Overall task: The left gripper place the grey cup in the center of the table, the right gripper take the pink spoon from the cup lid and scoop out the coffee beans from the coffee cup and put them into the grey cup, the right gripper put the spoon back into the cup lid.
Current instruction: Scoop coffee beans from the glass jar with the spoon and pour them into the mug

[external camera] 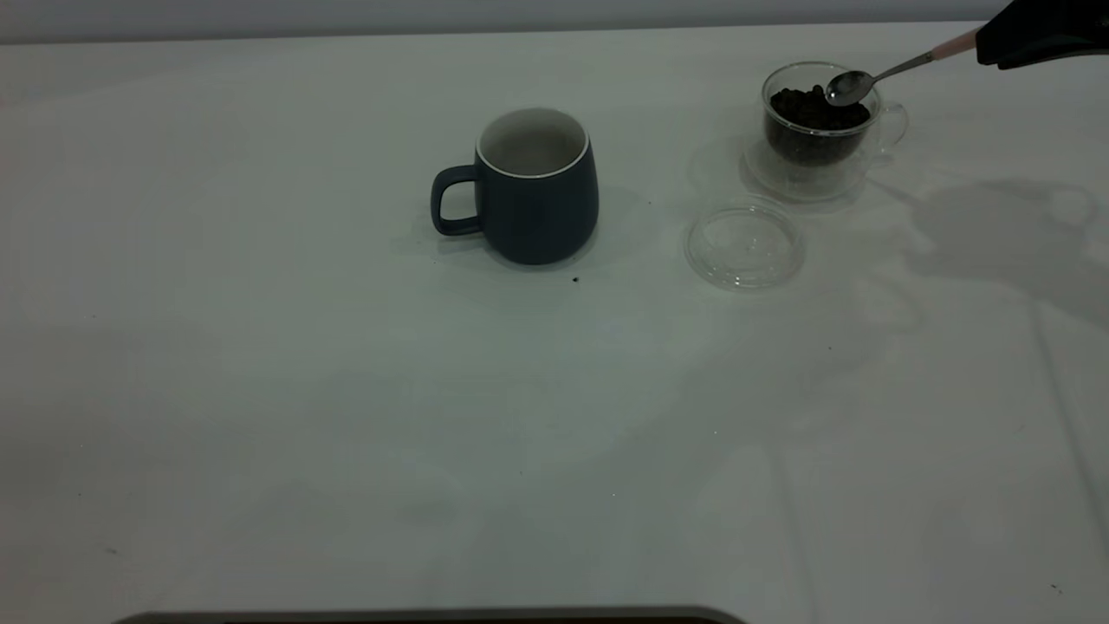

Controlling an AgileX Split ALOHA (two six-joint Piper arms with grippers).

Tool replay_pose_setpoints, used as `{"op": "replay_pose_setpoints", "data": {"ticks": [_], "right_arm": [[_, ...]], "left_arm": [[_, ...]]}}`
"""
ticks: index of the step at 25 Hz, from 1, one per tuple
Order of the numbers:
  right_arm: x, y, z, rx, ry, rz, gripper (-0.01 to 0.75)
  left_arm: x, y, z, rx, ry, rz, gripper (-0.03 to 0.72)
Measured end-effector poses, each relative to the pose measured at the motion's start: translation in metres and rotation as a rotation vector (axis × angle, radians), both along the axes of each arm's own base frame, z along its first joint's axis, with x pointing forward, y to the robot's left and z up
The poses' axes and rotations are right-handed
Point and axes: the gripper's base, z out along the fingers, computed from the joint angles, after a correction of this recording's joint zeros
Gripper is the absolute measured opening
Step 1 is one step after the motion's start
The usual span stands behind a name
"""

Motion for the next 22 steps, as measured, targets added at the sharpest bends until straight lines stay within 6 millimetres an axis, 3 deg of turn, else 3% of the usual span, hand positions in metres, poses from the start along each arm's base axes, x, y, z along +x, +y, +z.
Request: {"op": "replay_pose_setpoints", "data": {"ticks": [8,22], "right_arm": [[0.000,0.004,-0.019,0.035,0.051,0.009,0.113],[0.000,0.011,-0.029,0.196,0.120,-0.072,0.113]], "left_arm": [[0.000,0.000,0.000,-0.001,0.000,0.001,0.569],[0.000,0.000,0.000,-0.001,0.000,0.001,0.569]]}}
